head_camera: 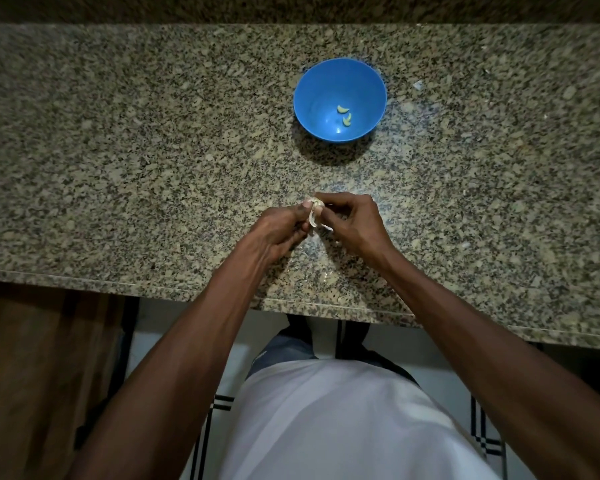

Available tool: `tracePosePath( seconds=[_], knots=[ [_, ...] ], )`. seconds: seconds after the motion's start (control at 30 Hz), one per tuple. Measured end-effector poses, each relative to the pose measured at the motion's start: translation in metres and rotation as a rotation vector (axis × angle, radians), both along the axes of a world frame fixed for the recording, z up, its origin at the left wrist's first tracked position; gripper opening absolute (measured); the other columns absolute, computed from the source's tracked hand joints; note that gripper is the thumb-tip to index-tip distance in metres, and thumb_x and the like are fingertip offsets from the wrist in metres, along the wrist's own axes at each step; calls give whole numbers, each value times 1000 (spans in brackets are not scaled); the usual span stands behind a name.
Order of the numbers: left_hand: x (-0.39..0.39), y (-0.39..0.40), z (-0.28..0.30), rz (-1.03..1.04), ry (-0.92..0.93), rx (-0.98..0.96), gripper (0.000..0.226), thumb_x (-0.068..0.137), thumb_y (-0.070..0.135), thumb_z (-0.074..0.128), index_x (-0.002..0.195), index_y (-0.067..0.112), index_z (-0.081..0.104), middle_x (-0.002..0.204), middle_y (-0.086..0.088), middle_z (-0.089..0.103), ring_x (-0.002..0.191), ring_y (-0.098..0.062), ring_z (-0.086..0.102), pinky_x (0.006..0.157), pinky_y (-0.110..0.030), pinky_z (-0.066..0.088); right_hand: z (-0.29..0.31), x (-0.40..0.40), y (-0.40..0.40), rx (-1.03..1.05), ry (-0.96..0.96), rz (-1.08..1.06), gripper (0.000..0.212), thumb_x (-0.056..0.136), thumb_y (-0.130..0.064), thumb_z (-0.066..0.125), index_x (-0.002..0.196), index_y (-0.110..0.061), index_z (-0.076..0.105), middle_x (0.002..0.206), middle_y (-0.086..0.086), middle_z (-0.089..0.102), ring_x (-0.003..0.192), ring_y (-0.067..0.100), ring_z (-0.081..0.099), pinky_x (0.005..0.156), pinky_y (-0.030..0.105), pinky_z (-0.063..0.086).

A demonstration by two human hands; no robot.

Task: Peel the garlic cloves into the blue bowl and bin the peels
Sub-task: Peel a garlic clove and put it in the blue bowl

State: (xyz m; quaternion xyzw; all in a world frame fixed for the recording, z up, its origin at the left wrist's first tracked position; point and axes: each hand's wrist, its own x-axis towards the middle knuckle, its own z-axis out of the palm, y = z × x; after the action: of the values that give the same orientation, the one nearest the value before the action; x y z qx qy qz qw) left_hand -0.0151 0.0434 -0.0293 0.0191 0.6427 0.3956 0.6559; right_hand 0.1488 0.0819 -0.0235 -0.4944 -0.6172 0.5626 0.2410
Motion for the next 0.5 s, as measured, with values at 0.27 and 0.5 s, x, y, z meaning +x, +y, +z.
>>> tracePosePath(
  seconds=[0.27, 0.5],
  knots=[
    [0, -2, 2, 46, -3, 99, 25, 100, 4, 62, 123, -4, 68, 99, -9, 72, 75, -9, 62, 69, -17, 57, 3, -4, 2, -67, 55, 12, 35, 96, -23, 76, 128, -7, 74, 117, 7, 78, 104, 18, 77, 92, 51, 63],
    [4, -6, 0, 71, 112, 158, 23, 95, 3, 69, 118, -2, 71, 111, -14, 75, 95, -20, 68, 81, -27, 60, 2, -2, 1, -172, 154, -13, 30, 96, -18, 76, 124, -6, 75, 109, 10, 80, 100, 26, 78, 90, 54, 63]
  ],
)
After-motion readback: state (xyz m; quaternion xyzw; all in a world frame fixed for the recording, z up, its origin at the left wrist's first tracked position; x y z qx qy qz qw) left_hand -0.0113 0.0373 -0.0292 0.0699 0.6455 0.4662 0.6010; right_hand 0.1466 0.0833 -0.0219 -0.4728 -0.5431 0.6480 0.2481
